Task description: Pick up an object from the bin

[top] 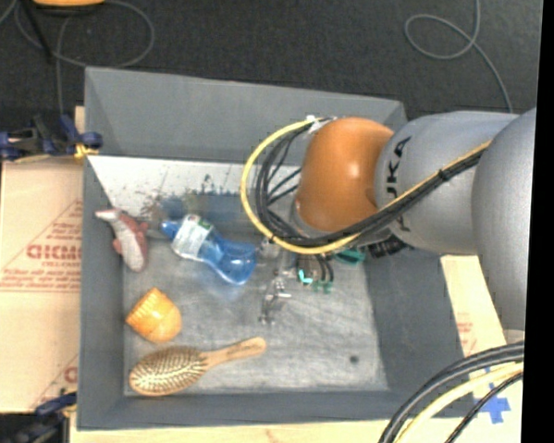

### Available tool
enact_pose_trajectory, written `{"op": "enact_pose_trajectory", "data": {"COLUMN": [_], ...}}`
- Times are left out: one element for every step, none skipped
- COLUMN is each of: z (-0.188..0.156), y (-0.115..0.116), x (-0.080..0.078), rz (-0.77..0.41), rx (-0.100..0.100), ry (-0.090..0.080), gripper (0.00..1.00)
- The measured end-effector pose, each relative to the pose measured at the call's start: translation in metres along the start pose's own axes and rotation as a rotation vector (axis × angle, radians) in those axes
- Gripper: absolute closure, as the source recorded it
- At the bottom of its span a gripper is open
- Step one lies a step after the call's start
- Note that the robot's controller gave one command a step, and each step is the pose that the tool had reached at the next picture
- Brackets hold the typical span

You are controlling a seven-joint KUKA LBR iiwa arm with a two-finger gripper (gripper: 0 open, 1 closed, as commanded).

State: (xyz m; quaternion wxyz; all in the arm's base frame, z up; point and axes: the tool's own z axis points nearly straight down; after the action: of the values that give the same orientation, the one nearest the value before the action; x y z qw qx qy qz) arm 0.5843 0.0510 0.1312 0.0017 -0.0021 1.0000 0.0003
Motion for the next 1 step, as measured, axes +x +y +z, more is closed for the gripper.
{"op": "enact_pose_trajectory", "data": {"z": [-0.0027], "y": [-0.0002], "x": [-0.0009], "rz": [0.001], "rx": [0.000], "ry": [-0.004], "gripper": [0.00]}}
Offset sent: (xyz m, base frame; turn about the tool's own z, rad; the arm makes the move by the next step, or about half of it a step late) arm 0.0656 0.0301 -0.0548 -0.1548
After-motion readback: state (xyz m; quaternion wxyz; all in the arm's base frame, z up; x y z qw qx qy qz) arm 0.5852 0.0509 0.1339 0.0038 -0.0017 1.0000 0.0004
